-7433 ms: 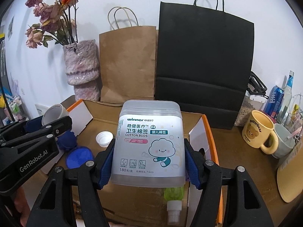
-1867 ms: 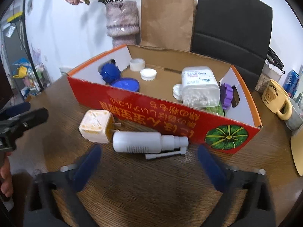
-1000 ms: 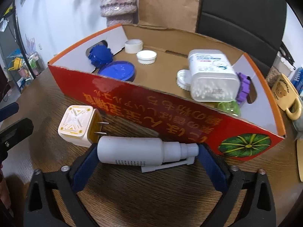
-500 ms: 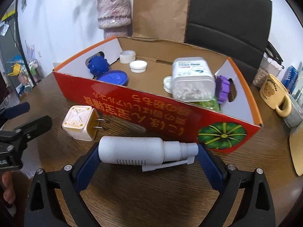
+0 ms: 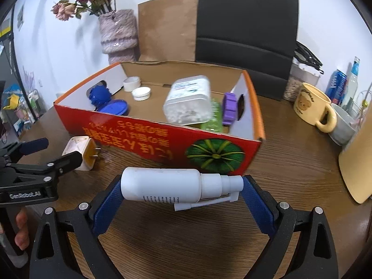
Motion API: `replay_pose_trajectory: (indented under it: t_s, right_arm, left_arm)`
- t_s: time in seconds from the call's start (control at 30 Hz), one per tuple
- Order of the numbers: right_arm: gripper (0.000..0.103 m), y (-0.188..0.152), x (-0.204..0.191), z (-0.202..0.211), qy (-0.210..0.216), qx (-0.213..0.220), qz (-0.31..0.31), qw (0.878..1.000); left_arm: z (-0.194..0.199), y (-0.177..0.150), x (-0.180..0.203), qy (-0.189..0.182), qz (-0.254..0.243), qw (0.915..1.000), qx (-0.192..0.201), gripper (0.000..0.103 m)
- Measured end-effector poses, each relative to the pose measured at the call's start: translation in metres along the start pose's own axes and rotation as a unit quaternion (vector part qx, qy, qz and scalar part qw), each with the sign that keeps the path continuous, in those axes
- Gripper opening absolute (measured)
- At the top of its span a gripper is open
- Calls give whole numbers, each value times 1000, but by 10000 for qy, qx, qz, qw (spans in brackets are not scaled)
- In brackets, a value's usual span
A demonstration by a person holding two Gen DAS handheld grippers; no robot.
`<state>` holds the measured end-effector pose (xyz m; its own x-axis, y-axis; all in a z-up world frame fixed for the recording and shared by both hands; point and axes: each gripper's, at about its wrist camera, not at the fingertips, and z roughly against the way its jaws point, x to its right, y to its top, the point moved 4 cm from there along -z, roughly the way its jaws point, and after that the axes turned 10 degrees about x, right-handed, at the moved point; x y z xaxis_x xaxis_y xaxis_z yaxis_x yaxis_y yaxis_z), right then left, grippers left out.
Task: Organize rigid objects
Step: 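Grasp white square plug adapter with left tool while right tool holds spray bottle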
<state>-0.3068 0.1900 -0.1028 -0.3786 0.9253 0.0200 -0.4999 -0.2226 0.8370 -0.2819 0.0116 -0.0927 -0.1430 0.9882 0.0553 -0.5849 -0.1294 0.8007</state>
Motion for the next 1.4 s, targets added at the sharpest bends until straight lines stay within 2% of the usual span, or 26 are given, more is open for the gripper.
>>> replay_pose_trajectory:
  t_s: [0.43,0.57,0.87,1.4]
  right_arm:
    - [100,0,17,6,-136,188,-175,9996]
    - [100,-1,18,5,-178,206,-220,9994]
    - [100,-1,14,4,-194,222,-173,9994]
    - [100,0,13,7,-208,293,-140,9993]
  left_arm:
    - [-20,1,14,332,29,9993,-187,103]
    - [-23,1,13,302,56,9993,-213,102]
    - [-27,-2,14,125,81,9993,-352,66]
    - [-20,-3,12,22,60,9995,-303,65]
